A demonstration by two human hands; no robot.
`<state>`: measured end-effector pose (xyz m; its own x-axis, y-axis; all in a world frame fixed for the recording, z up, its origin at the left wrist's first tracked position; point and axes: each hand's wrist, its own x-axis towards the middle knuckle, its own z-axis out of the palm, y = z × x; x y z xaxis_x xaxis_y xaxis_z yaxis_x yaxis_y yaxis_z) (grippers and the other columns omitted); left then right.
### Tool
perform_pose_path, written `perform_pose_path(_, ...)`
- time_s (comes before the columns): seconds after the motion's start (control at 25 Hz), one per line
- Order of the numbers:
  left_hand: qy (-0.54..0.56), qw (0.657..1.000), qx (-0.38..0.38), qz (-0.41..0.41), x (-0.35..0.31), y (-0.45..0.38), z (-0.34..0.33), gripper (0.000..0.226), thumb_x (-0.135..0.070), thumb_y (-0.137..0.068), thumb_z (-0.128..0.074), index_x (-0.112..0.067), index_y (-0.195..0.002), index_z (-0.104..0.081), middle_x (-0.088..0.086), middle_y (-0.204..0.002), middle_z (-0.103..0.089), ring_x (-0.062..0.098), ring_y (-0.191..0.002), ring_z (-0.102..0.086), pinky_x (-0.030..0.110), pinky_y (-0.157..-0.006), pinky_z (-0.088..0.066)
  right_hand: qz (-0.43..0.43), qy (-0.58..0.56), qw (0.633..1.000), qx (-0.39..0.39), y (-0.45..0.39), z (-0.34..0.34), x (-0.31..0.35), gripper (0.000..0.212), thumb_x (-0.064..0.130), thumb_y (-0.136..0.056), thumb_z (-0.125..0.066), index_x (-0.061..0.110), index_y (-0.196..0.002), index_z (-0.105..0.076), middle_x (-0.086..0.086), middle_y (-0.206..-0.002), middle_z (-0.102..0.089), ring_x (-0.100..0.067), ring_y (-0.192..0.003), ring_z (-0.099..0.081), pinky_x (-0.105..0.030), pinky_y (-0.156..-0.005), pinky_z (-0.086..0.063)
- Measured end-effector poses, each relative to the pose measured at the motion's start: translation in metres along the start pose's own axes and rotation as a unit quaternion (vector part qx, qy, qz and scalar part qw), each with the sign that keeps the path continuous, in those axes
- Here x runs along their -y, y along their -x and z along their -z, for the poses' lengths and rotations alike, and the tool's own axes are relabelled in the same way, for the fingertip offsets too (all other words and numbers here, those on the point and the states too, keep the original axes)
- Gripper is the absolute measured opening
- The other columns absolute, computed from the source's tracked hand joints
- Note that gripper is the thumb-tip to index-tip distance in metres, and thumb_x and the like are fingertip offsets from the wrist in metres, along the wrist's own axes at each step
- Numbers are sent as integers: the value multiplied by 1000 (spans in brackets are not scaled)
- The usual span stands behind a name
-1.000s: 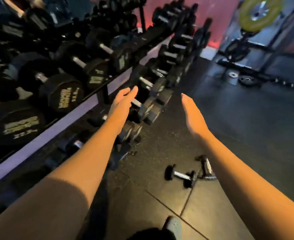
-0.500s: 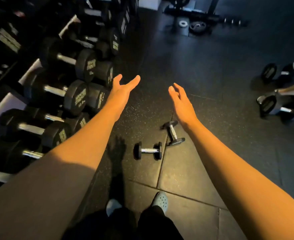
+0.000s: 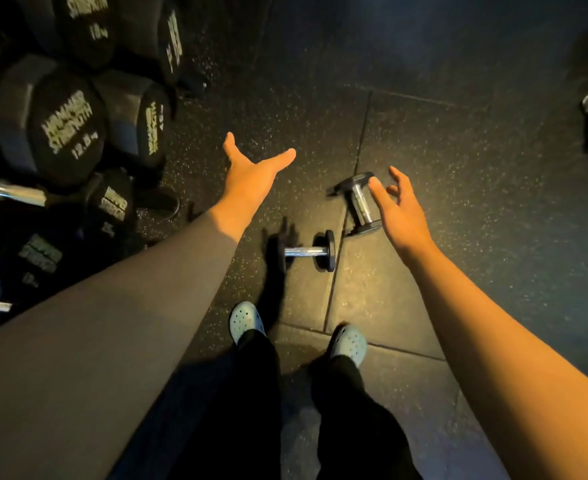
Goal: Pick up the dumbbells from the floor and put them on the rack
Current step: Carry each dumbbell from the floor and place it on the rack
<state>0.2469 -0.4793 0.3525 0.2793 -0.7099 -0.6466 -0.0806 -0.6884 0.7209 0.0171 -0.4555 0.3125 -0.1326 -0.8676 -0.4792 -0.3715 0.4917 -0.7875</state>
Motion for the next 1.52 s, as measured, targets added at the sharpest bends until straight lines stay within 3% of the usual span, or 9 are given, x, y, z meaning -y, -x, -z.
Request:
perform_pose_path(0.28,-18,995,-67,64,183,-162,-55,118,-35,-80,-85,-23,-164,-4,8,-163,-33,27,-145,-40,36,-115,-30,-50,12,998,20,-121,-105,-182,84,61,-84,-62,22,-154,-37,-5,-150,-51,-17,-138,-48,-42,-117,-35)
perform_pose_path(0.4,-47,989,-94,102,276,-223,-83,114,-37,-77,-87,-19,-162,-15,7,-161,-38,27,-145,-41,34,-115,-30,-78,51,995,43,-167,-148,-269,77,49,-91,-65,18,-155,-34,-12,-150,-49,-25,-138,-48,-42,-115,-37)
perform_pose_path(0.56,-67,983,-109,135,363,-267,-117,94,-36,-78,-85,-13,-154,-36,9,-151,-51,32,-134,-54,36,-106,-44,-107,106,988,27,-199,-184,-350,93,65,-75,-69,19,-150,-39,-10,-143,-58,-29,-131,-55,-47,-109,-44)
perform_pose_path(0.68,-134,973,-107,158,391,-285,-135,65,-32,-83,-80,-12,-140,-54,12,-136,-64,34,-118,-65,43,-96,-55,-118,99,988,24,-213,-200,-373,49,36,-87,-73,18,-129,-57,-7,-117,-69,-29,-113,-65,-47,-100,-52)
perform_pose_path(0.76,-191,963,-125,144,394,-288,-143,42,-22,-92,-71,-8,-131,-63,14,-130,-69,32,-115,-68,35,-88,-56,-114,78,990,11,-214,-204,-375,31,19,-92,-68,21,-122,-62,-6,-110,-70,-28,-108,-66,-46,-97,-54)
perform_pose_path(1.0,-131,975,-144,111,353,-241,-120,27,-19,-95,-67,-10,-120,-69,8,-111,-74,26,-102,-71,29,-69,-49,-65,26,997,41,-181,-181,-312,37,14,-95,-66,15,-131,-59,-4,-113,-70,-22,-110,-65,-39,-96,-53)
perform_pose_path(1.2,-37,981,-185,44,233,-149,-69,33,-19,-90,-70,-5,-120,-69,18,-110,-74,35,-103,-71,43,-87,-58,35,16,999,30,-118,-128,-167,39,13,-93,-68,34,-123,-57,10,-105,-69,-15,-108,-65,-41,-102,-50)
perform_pose_path(1.4,28,972,-228,-44,91,-34,-11,30,1,-88,-67,-3,-118,-71,14,-111,-75,31,-107,-70,35,-85,-52,101,-8,995,21,-39,-73,-15,48,28,-89,-69,30,-136,-57,2,-117,-72,-21,-112,-67,-51,-99,-52)
perform_pose_path(1.52,31,967,-240,-78,21,36,24,37,-2,-90,-66,-6,-127,-68,11,-119,-73,26,-112,-67,28,-87,-46,136,-13,990,24,8,-40,73,46,21,-91,-71,24,-135,-60,0,-112,-73,-24,-107,-69,-45,-95,-53)
